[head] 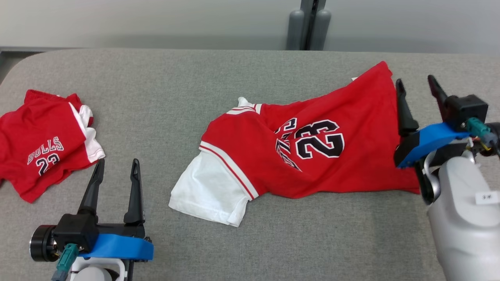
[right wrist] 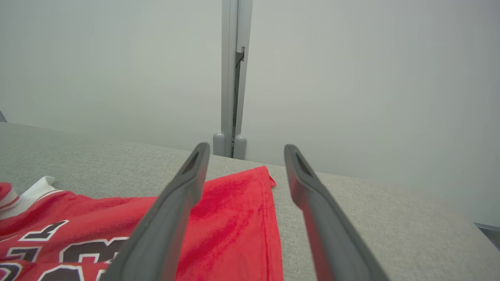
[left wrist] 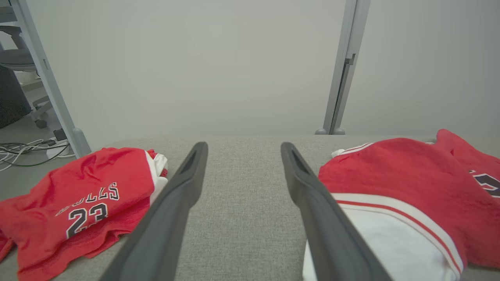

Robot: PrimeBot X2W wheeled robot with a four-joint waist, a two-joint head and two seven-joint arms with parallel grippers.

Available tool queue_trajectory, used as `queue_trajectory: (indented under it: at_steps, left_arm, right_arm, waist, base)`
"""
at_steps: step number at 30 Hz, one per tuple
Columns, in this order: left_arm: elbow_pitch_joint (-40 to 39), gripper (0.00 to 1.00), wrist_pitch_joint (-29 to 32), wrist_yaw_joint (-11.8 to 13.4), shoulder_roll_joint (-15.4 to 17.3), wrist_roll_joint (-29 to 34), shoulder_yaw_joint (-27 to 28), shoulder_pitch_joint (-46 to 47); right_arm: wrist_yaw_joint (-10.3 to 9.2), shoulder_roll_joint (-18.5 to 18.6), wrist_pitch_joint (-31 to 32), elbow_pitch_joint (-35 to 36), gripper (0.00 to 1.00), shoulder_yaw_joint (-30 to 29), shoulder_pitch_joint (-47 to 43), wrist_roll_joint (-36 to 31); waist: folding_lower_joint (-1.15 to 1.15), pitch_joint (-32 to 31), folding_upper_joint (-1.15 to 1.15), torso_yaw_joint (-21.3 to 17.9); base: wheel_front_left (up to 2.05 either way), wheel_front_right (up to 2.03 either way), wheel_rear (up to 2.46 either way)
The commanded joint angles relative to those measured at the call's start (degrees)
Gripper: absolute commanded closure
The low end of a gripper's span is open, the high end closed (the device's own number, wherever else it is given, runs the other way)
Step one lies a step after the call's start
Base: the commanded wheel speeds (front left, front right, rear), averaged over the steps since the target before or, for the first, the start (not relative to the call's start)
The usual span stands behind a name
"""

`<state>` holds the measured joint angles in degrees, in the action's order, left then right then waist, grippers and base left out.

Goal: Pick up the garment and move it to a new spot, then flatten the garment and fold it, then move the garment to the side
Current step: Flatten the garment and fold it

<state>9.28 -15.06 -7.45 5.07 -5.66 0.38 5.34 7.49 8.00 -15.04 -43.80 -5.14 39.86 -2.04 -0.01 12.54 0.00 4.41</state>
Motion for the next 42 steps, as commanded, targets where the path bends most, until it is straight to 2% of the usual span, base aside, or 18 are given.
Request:
queue_trajectory:
  at_steps: [1, 12, 19, 27, 42]
  left_arm:
    - [0.2, 0.0, -0.2, -0.1, 0.3, 0.2, 0.3, -0.5]
    - [1.2, 0.0, -0.2, -0.1, 0.3, 1.1, 1.5, -4.3]
    - [1.7, 0.0, -0.2, -0.1, 0.0, 1.5, 1.8, -6.2]
    - [2.5, 0.0, -0.2, -0.1, -0.6, 2.3, 2.0, -8.2]
    - [3.4, 0.0, -0.2, -0.1, -0.6, 2.5, 2.2, -8.6]
  right_arm:
    - [0.01, -0.2, -0.2, 1.3, 0.0, 0.5, -2.0, 0.6]
    - [0.01, -4.2, -0.2, 18.5, 0.0, 5.3, -21.8, 6.0]
    - [0.01, -5.0, -0.2, 24.0, 0.0, 6.0, -31.4, 6.8]
    - [0.01, -5.1, -0.2, 26.0, 0.0, 7.1, -37.2, 9.4]
    - [0.01, -5.1, -0.2, 24.2, 0.0, 6.3, -37.9, 8.1]
  waist:
    - [0.01, -1.5, 0.0, -1.5]
    - [0.01, -5.7, 0.0, -3.4]
    - [0.01, -7.9, 0.0, -3.4]
    - [0.01, -10.2, 0.0, -3.0]
    - [0.01, -10.8, 0.0, -2.7]
  base:
    - [0.0, 0.0, 0.0]
    - [0.0, 0.0, 0.0]
    - [0.0, 0.0, 0.0]
    - [0.0, 0.0, 0.0]
    - [0.0, 0.0, 0.0]
